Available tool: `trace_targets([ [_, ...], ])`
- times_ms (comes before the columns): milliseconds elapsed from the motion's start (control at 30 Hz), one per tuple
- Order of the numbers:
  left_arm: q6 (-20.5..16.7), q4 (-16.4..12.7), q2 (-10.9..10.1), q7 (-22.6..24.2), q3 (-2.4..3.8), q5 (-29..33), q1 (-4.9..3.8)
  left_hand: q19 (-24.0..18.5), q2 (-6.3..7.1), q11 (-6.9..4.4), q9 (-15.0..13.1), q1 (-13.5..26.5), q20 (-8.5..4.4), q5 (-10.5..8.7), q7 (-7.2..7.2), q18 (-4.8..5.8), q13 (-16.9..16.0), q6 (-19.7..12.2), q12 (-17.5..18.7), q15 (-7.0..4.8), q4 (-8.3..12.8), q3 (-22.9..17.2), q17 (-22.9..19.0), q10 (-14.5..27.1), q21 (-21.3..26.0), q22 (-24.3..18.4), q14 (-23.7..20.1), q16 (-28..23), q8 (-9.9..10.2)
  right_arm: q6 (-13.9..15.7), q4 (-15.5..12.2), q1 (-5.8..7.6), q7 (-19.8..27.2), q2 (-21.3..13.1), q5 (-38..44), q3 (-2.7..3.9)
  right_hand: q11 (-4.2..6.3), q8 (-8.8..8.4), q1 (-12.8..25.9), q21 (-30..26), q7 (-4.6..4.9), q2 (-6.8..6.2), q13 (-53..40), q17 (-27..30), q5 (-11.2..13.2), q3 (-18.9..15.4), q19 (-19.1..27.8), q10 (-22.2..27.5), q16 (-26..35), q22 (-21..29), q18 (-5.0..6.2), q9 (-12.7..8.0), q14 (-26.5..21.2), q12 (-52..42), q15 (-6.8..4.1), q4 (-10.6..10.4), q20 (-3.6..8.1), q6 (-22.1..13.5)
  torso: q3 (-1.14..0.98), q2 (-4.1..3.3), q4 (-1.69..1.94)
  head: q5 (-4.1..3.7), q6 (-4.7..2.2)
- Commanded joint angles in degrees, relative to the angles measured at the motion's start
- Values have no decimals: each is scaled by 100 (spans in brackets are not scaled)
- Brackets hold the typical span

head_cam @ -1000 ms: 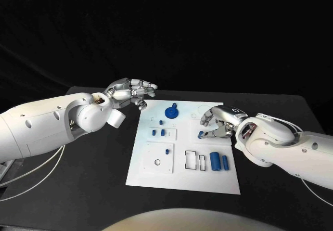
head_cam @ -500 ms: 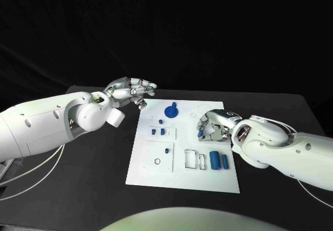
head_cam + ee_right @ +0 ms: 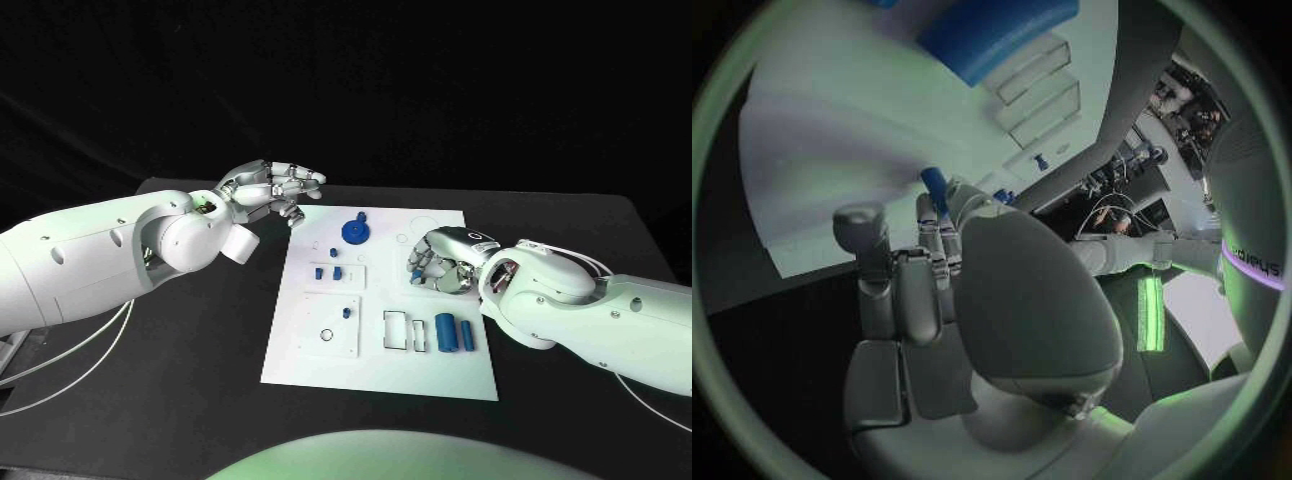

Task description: Assemble the parts on the task board

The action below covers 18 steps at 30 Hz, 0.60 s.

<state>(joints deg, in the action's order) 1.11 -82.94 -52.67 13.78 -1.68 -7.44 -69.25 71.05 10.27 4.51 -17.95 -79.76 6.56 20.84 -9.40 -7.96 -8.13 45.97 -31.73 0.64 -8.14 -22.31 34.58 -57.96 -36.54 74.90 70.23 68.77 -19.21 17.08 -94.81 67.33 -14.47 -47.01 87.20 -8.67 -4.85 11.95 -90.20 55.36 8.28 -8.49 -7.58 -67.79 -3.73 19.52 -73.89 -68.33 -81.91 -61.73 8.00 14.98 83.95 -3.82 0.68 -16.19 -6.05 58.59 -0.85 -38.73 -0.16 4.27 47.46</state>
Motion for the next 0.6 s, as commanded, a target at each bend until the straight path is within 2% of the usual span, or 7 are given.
trace_targets([
  [33, 96, -10, 7, 2, 3, -17, -3, 34, 15, 39, -6, 14, 7, 20, -5, -81, 9, -38, 24, 5, -1, -33, 7, -21, -8, 275, 10, 31, -25, -35, 2, -12, 13, 7, 142, -4, 10, 35, 22, 25, -4, -94, 33, 6, -1, 220, -28, -61, -10, -20, -23, 17, 182, 17, -48, 24, 21, 50, 2, 2, -3, 0, 5],
  [100, 95, -9, 6, -4, 3, -20, -3, 34, 8, 38, -8, 13, 7, 23, -5, -81, 9, -43, 24, 5, 0, -39, 1, -20, -6, 275, 8, 29, -30, -52, 15, -13, -6, 6, 172, -4, 9, 46, 88, 25, -4, -181, 78, 12, 7, 426, -26, -65, -13, -36, -24, 32, 180, 20, -46, 59, 21, 64, 1, 1, -2, -3, 5],
  [133, 95, -9, 6, -4, 3, -20, -3, 34, 2, 37, -11, 9, 7, 27, -4, -82, 10, -47, 25, 5, 3, -47, 4, -20, -5, 275, 10, 31, -36, -63, 21, -13, -16, 6, 186, -4, 9, 46, 88, 25, -4, -181, 78, 12, 7, 426, -26, -65, -13, -36, -24, 32, 180, 20, -46, 59, 21, 64, 1, 1, -2, -3, 5],
  [233, 96, -9, 6, -9, 3, -23, -3, 34, 2, 37, -11, 9, 7, 27, -4, -82, 10, -47, 25, 5, 3, -47, 4, -20, -5, 275, 10, 31, -36, -64, 28, -15, -37, 10, 236, -4, 15, 97, 140, 40, -16, -257, 130, 8, 10, 736, -28, -86, -21, -73, -26, 76, 181, 17, -54, 180, 27, 126, -1, 1, 1, -6, 5],
  [600, 110, -7, 8, -22, 3, -36, -3, 34, -5, 37, -14, 5, 7, 30, -4, -83, 10, -54, 26, 4, 6, -56, 3, -18, 0, 275, 9, 32, -42, 390, -159, -9, -56, -75, 415, -2, 116, 338, 372, 166, -99, -257, 124, -83, 48, 1324, -80, -429, -74, -229, -46, 302, 205, -16, -145, 636, 94, 342, 3, 6, -2, -5, 7],
])
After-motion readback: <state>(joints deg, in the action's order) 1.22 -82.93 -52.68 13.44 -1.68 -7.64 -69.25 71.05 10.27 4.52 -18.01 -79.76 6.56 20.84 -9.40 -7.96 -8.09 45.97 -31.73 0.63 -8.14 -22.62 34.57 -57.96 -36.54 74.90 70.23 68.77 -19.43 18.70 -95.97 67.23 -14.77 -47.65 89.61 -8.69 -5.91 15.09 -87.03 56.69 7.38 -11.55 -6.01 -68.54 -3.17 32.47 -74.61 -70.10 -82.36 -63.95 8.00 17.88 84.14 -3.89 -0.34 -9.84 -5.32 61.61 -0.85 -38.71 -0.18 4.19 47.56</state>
